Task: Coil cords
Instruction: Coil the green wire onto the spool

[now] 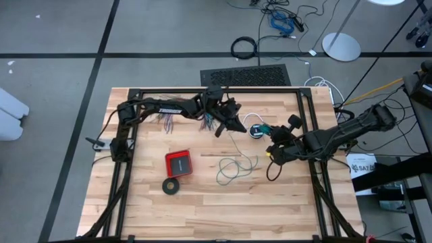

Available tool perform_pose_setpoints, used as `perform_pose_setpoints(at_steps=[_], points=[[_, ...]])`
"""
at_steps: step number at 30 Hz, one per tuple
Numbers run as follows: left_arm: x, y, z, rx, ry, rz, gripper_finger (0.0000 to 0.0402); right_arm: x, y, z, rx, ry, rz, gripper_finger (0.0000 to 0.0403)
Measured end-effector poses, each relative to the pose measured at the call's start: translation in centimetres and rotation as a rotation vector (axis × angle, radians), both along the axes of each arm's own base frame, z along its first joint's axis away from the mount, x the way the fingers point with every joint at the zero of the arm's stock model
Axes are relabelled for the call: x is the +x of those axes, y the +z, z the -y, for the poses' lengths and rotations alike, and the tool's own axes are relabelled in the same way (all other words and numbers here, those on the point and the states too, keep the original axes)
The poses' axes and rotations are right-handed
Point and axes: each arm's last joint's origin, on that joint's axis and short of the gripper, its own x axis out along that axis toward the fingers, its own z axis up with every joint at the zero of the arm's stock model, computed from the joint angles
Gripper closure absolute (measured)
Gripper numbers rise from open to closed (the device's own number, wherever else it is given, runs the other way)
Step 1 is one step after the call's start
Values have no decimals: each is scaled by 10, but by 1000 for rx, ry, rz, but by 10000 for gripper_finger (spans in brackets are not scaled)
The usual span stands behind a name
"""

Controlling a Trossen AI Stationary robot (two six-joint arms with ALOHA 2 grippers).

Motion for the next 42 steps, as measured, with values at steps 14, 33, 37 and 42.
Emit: perform_pose_setpoints(at_steps=[14, 33, 37, 42], points=[[12, 18, 15, 30, 32, 47, 400, 28, -11, -5, -10, 32, 35, 403], [18, 18, 29, 51, 46, 25, 400, 48, -18, -8, 16, 43, 94, 403], [21, 18, 41, 65, 28, 32, 400, 50, -16, -2, 5, -1, 131, 403], [23, 15, 51, 74, 40, 4, 400, 50, -13, 1, -84, -91, 208, 403]])
